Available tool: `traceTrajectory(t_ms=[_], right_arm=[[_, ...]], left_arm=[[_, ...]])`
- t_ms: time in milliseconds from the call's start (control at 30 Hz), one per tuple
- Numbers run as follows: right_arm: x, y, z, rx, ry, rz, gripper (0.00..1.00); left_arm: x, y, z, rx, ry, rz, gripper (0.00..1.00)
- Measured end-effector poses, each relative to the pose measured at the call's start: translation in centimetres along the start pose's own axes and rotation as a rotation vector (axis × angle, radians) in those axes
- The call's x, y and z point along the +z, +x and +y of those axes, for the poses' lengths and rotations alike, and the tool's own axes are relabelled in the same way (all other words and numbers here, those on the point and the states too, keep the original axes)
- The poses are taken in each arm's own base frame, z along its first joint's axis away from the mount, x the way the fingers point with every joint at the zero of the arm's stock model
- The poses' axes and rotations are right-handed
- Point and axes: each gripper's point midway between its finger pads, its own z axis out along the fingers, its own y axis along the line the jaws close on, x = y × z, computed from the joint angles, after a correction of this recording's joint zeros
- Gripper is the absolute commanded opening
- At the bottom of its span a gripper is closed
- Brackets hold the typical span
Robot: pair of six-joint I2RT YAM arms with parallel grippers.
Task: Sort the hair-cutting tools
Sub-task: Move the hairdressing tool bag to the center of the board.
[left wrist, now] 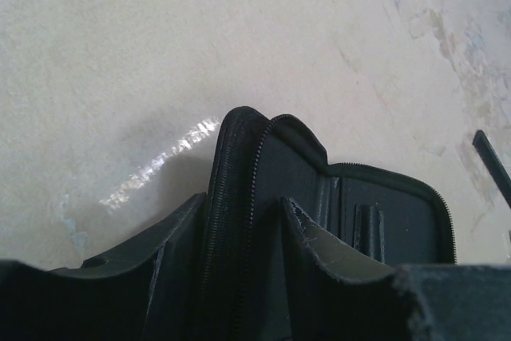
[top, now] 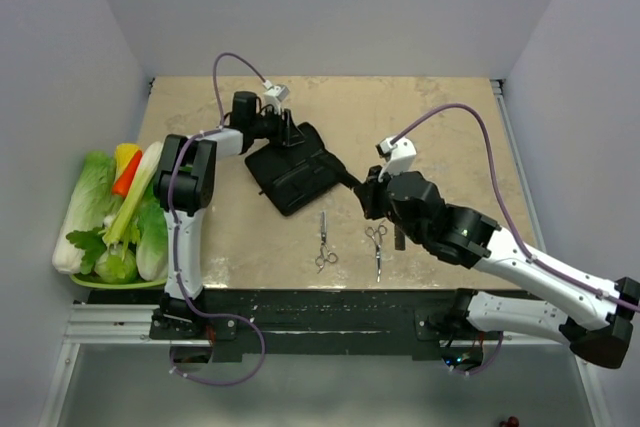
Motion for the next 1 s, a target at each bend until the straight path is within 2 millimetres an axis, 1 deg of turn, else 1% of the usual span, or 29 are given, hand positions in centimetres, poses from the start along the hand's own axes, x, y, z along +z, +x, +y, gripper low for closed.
traceTrajectory(t_ms=[67, 167, 267, 400, 500, 600, 667, 733, 767, 867, 900, 933, 967, 1000], right_arm=[[-0.4, 0.2, -0.3, -0.005, 0.0, 0.007, 0.0], [-1.0, 0.8, -0.7, -0.017, -0.006, 0.029, 0.0], [-1.5, 1.1, -1.0, -0.023, -0.006, 0.038, 0.0], [-1.9, 2.1, -1.3, -0.042, -0.015, 0.073, 0.0], [-1.8, 3.3, -1.4, -0.056, -0.021, 0.104, 0.0], [-1.9, 4.2, -1.7, -0.066, -0.024, 0.129, 0.0], [-2.2, 4.4, -1.7, -0.068, -0.031, 0.138, 0.0], [-2.4, 4.4, -1.7, -0.067, -0.037, 0.14, 0.0], [-2.5, 4.4, -1.7, -0.066, -0.04, 0.137, 0.0], [-2.9, 4.2, -1.8, -0.06, -0.046, 0.129, 0.0], [-2.9, 4.3, -1.9, -0.059, -0.048, 0.127, 0.0], [-2.9, 4.7, -2.0, -0.06, -0.047, 0.132, 0.0], [-2.9, 4.9, -2.0, -0.061, -0.047, 0.136, 0.0], [-2.8, 5.3, -2.1, -0.064, -0.045, 0.143, 0.0]], left_arm=[[-0.1, 0.4, -0.5, 0.008, 0.029, 0.009, 0.4], [-0.5, 1.6, -1.5, 0.001, 0.079, 0.045, 0.34], [-1.0, 2.7, -2.9, -0.008, 0.117, 0.083, 0.32], [-1.4, 3.4, -6.1, 0.017, 0.181, 0.13, 0.31], [-1.5, 4.1, -9.4, 0.057, 0.239, 0.158, 0.31], [-1.7, 5.4, -12.4, 0.077, 0.293, 0.184, 0.31], [-2.1, 6.3, -13.5, 0.078, 0.312, 0.193, 0.31], [-2.5, 7.2, -13.9, 0.066, 0.319, 0.206, 0.32], [-2.5, 7.6, -13.8, 0.06, 0.317, 0.211, 0.33], [-2.5, 8.1, -13.5, 0.044, 0.3, 0.213, 0.45], [-2.5, 8.2, -13.3, 0.041, 0.291, 0.21, 0.56], [-2.4, 8.2, -13.1, 0.035, 0.278, 0.207, 0.6], [-2.3, 8.1, -13.0, 0.033, 0.268, 0.206, 0.67], [-2.3, 8.1, -12.8, 0.028, 0.253, 0.205, 0.7]])
